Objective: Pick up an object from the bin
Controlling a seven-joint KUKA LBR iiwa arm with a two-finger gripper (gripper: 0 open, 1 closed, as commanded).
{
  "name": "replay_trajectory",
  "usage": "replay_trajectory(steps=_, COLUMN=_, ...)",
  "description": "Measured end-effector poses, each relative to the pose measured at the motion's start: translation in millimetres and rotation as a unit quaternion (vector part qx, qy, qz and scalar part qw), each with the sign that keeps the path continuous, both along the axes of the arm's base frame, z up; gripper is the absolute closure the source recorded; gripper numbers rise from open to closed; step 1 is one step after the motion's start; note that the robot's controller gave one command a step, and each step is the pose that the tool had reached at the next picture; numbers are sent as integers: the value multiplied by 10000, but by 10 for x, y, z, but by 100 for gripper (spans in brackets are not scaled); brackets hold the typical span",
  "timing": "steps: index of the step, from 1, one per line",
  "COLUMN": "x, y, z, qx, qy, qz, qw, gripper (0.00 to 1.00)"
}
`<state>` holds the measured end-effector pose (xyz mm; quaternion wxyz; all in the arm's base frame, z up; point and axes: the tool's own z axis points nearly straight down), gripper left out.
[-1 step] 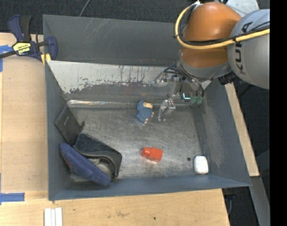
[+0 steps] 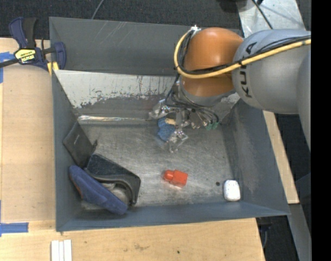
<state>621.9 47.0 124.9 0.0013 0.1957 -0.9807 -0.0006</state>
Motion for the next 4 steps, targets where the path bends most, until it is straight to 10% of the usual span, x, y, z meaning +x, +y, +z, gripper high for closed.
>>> replay_trajectory(steps=1, x=-15, y=-312, z=-518, qx=28, qy=-61, qz=-304, qw=9995, gripper=0)
replay_trajectory(steps=2, x=21, y=-308, z=-470, qx=20, qy=-125, qz=-293, qw=9995, gripper=100)
replay_trajectory(steps=3, x=-219, y=-994, z=676, qx=-17, qy=-67, qz=732, qw=9973, gripper=100)
replay_trajectory(steps=4, x=-145, y=-969, z=1168, qx=-8, qy=-67, qz=656, qw=9978, gripper=100)
